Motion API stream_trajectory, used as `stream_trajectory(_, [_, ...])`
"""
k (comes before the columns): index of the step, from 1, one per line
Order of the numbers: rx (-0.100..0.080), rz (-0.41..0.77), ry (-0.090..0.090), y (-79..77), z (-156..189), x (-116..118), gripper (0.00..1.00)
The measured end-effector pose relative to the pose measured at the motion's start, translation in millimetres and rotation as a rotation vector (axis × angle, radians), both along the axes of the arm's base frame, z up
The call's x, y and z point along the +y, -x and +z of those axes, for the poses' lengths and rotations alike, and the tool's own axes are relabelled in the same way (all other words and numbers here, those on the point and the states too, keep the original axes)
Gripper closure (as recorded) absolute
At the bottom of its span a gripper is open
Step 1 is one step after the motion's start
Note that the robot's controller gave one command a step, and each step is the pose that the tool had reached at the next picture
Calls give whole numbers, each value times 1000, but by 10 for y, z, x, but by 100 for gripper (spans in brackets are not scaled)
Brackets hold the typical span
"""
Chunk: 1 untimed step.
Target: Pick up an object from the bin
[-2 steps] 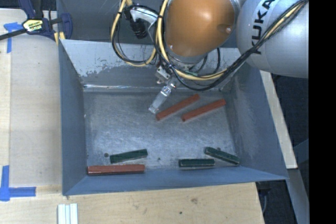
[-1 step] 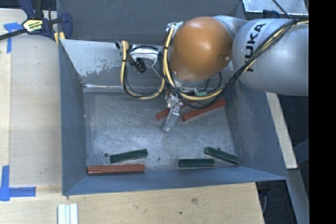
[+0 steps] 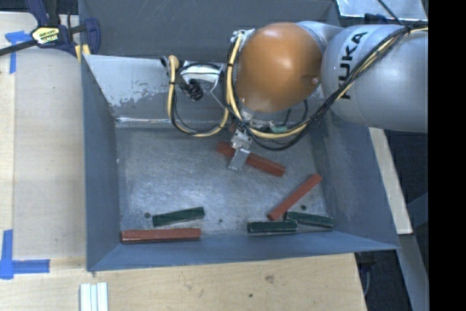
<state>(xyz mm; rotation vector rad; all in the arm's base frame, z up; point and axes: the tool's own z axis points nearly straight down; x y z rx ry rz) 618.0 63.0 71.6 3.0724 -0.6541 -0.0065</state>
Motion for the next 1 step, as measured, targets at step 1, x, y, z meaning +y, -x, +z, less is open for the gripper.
stream_trajectory(1, [-9, -29, 2, 366, 925, -548, 100])
